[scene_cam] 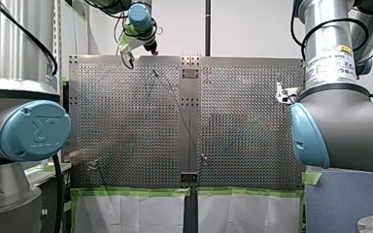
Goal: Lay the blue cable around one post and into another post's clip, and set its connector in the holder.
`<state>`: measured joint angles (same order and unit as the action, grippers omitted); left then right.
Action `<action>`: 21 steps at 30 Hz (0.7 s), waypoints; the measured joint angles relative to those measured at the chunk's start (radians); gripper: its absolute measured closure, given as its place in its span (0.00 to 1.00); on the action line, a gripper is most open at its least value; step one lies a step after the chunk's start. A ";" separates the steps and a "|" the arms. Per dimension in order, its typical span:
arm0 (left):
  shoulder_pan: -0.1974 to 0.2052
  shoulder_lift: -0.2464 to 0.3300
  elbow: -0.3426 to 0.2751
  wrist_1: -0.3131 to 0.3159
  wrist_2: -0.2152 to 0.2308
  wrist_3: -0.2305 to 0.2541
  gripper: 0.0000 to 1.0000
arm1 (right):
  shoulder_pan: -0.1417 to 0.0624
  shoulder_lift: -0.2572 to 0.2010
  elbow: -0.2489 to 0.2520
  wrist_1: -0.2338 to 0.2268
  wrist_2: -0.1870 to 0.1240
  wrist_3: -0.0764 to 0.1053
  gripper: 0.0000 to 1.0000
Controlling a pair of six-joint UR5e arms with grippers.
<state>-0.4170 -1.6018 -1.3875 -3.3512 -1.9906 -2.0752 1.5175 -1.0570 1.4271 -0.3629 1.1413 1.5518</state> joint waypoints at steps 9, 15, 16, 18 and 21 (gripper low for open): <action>-0.015 -0.007 0.014 -0.067 -0.061 0.066 0.00 | 0.000 0.000 0.000 0.000 0.000 0.000 0.13; -0.024 -0.007 0.014 -0.117 -0.060 0.117 0.00 | 0.000 0.000 0.000 0.000 0.000 0.000 0.13; -0.025 -0.007 0.014 -0.129 -0.056 0.128 0.00 | 0.000 0.000 0.000 0.000 0.000 0.000 0.13; -0.027 -0.007 0.014 -0.147 -0.051 0.146 0.00 | 0.000 0.000 0.000 0.000 0.000 0.000 0.13; -0.030 -0.007 0.014 -0.176 -0.047 0.176 0.00 | 0.000 0.000 0.000 0.000 0.000 0.000 0.13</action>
<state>-0.4465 -1.6093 -1.3732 -3.5276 -2.0378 -1.8990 1.5175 -1.0569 1.4272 -0.3629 1.1413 1.5518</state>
